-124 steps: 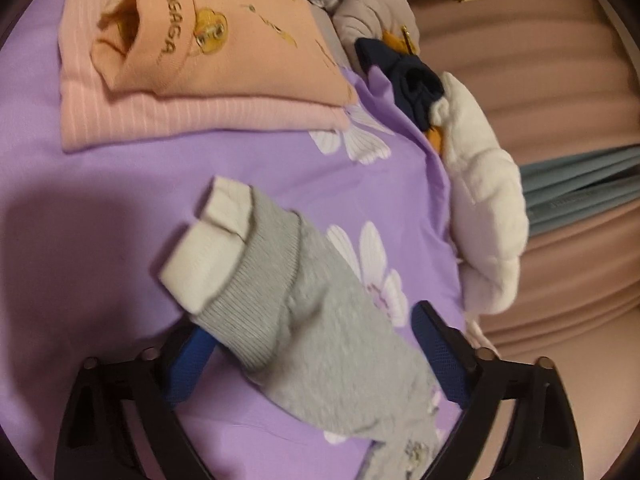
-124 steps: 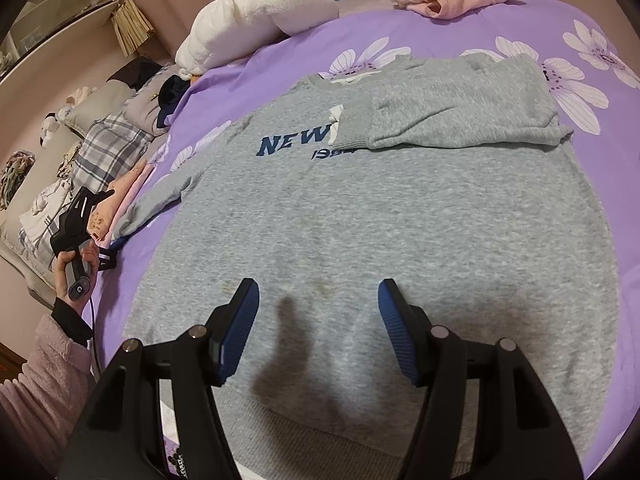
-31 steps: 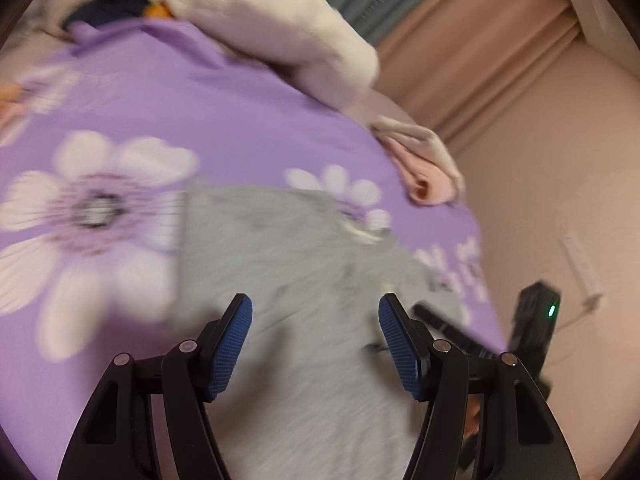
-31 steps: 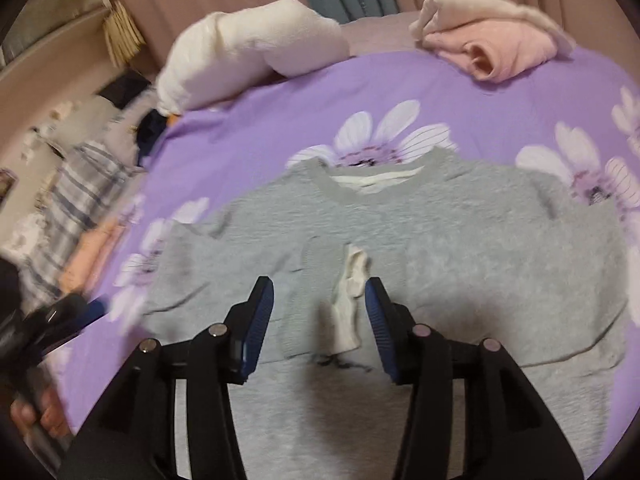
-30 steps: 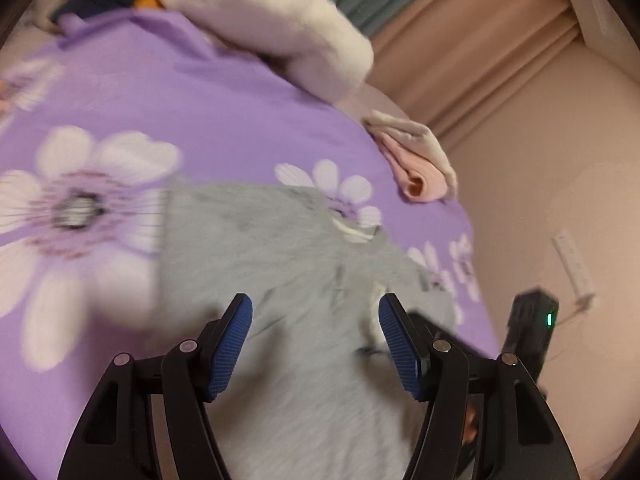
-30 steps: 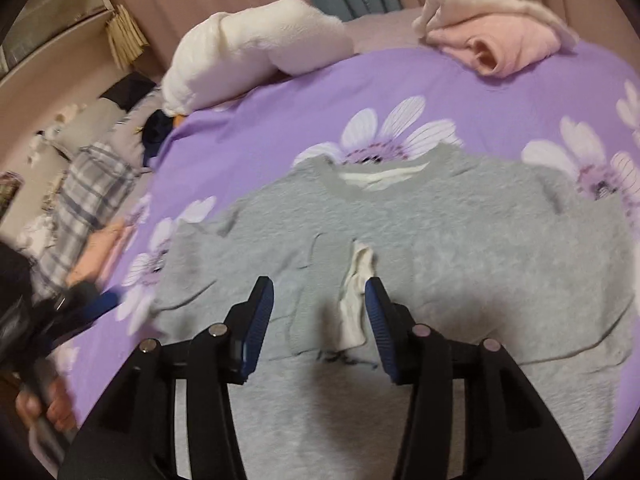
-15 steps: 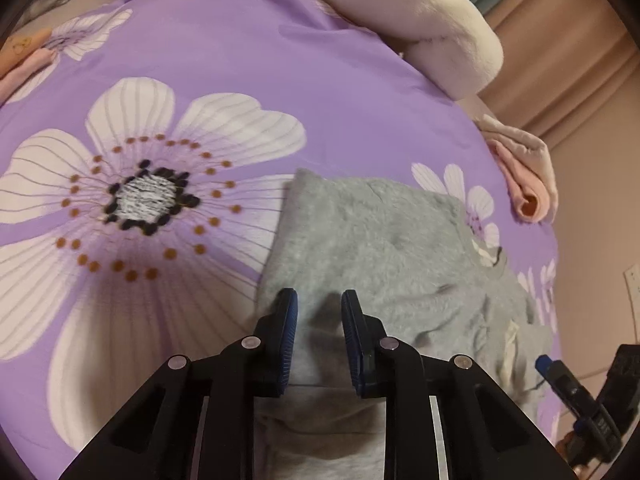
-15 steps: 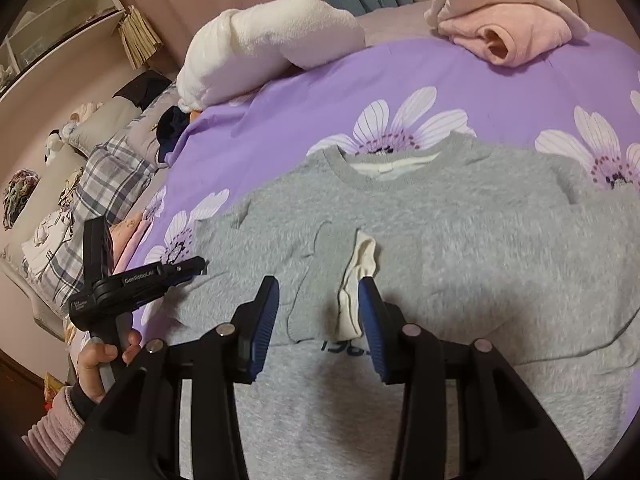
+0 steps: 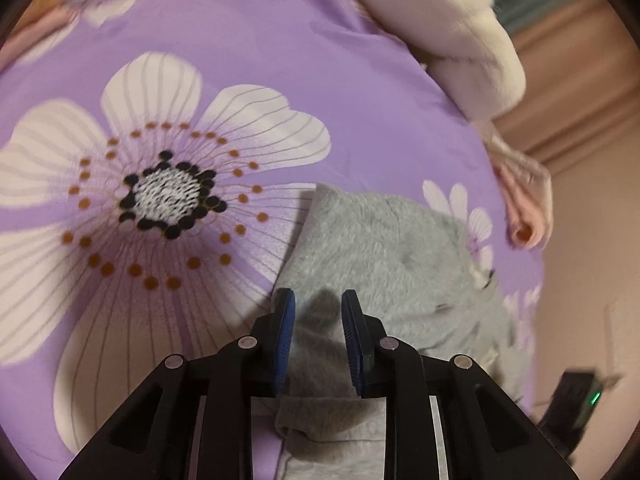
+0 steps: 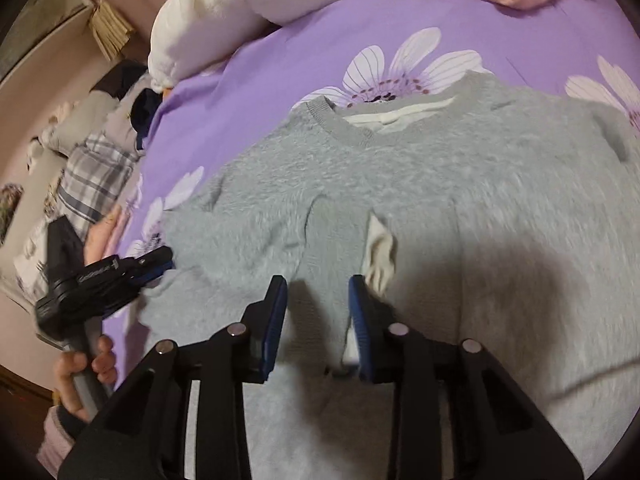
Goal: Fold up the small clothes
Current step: 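Grasp the sweatshirt side edge with the left gripper and fold it inward, then move both grippers to the hem of the sweatshirt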
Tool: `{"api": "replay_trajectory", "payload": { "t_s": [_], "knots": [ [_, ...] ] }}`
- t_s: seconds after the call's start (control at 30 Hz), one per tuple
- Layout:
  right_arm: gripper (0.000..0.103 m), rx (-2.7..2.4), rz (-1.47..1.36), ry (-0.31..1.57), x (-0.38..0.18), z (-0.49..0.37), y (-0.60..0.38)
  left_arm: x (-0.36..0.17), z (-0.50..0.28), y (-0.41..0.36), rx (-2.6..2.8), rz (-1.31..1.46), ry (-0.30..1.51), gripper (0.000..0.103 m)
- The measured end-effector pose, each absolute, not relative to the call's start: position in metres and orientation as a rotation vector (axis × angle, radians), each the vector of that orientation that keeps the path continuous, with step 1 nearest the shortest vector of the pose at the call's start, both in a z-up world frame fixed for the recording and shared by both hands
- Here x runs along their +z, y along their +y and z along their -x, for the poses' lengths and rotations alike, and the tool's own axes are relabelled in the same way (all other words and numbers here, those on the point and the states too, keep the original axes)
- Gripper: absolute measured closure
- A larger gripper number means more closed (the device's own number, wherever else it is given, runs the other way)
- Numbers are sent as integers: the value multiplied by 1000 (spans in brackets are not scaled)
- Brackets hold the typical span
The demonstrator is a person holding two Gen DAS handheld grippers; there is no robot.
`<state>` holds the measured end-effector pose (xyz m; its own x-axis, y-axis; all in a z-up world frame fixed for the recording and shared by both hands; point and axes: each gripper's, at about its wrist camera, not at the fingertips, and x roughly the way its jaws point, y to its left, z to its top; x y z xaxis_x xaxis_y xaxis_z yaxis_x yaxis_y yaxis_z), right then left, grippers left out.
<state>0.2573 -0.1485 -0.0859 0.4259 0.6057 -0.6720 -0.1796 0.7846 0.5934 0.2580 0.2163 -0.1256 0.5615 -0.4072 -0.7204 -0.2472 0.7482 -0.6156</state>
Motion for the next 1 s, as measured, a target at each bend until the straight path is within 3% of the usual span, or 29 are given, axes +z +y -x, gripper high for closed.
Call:
{"api": "replay_trajectory", "payload": {
  "t_s": [0.03, 0.1, 0.47, 0.73, 1.0],
  "knots": [
    [68, 522, -459, 1016, -81, -247, -152, -123, -254, 218, -96, 753, 989, 79],
    [68, 536, -423, 991, -74, -227, -157, -115, -241, 216, -55, 696, 984, 69],
    [67, 485, -282, 907, -62, -104, -201, -67, -125, 160, -260, 486, 919, 69],
    [67, 439, -319, 949, -75, -56, -221, -81, -50, 85, -379, 242, 971, 69],
    [68, 400, -292, 1025, -96, -19, -227, -100, -24, 69, -323, 161, 1016, 69]
  ]
}}
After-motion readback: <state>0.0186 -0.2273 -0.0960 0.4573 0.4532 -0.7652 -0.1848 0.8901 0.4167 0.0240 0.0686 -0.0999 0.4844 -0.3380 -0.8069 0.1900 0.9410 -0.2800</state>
